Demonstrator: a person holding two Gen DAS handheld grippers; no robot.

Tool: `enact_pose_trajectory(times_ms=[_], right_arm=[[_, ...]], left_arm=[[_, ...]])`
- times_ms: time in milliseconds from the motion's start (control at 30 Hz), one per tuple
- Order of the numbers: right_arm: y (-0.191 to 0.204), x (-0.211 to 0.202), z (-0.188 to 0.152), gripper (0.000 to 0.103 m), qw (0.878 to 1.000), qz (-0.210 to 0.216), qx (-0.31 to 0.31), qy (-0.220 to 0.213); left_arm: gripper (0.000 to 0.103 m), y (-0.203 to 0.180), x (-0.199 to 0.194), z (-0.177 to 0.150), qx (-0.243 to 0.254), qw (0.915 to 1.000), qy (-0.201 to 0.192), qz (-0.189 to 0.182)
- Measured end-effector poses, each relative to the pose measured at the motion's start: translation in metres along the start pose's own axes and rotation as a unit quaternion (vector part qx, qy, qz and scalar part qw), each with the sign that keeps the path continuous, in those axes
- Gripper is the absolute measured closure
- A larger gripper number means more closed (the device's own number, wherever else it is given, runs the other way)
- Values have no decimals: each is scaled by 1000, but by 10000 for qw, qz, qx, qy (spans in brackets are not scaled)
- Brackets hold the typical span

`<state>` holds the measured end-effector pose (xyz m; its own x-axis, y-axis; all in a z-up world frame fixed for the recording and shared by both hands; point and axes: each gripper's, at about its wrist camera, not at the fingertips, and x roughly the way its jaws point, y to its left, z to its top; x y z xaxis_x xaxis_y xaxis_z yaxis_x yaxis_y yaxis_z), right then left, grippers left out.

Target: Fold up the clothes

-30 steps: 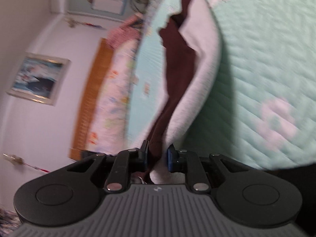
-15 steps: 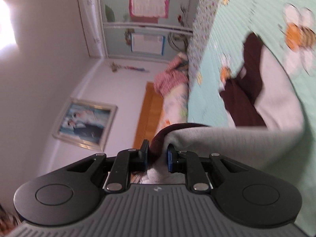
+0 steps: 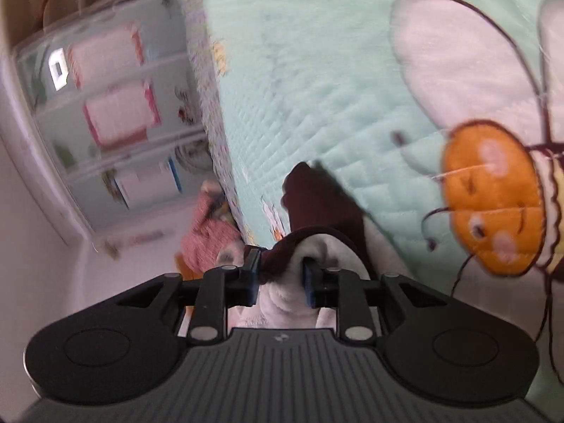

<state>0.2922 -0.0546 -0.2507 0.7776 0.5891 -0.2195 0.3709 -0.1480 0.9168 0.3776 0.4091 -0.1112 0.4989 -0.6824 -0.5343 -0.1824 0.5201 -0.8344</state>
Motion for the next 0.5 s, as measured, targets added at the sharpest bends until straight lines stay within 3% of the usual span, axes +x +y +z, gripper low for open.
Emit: enact_pose_trajectory(times_ms=[100,133,233,300,333,367,400,500], right_arm=[[1,-4,-1,37,9990,429,26,-85],[6,-4,-2,32,9982,591,-12,-60],[23,-4,-6,32,9947,1010,-193,-7],[32,-7,-3,32,9945,922,-464,-183],[35,-7,0,31,9947,813,-599,-207],[37,-7,2,31,9948,690,-725,-189],[38,-7,2,31,9944,595,-868,-92],[42,-8,-10,30,9885,444,-1406,327]], left_arm=[[84,-1,4,2,-39,9999,-84,-111],[84,-2,6,3,-64,9999,-101,-87],[79,3,5,5,-465,9984,-201,-266],[71,10,-4,6,-808,9946,-350,-557],[62,13,-9,6,-1013,9912,-474,-708],[53,18,-15,6,-1239,9857,-724,-881],[51,20,-19,9,-1362,9810,-995,-963],[50,12,-42,14,-1114,9808,-1420,-734]])
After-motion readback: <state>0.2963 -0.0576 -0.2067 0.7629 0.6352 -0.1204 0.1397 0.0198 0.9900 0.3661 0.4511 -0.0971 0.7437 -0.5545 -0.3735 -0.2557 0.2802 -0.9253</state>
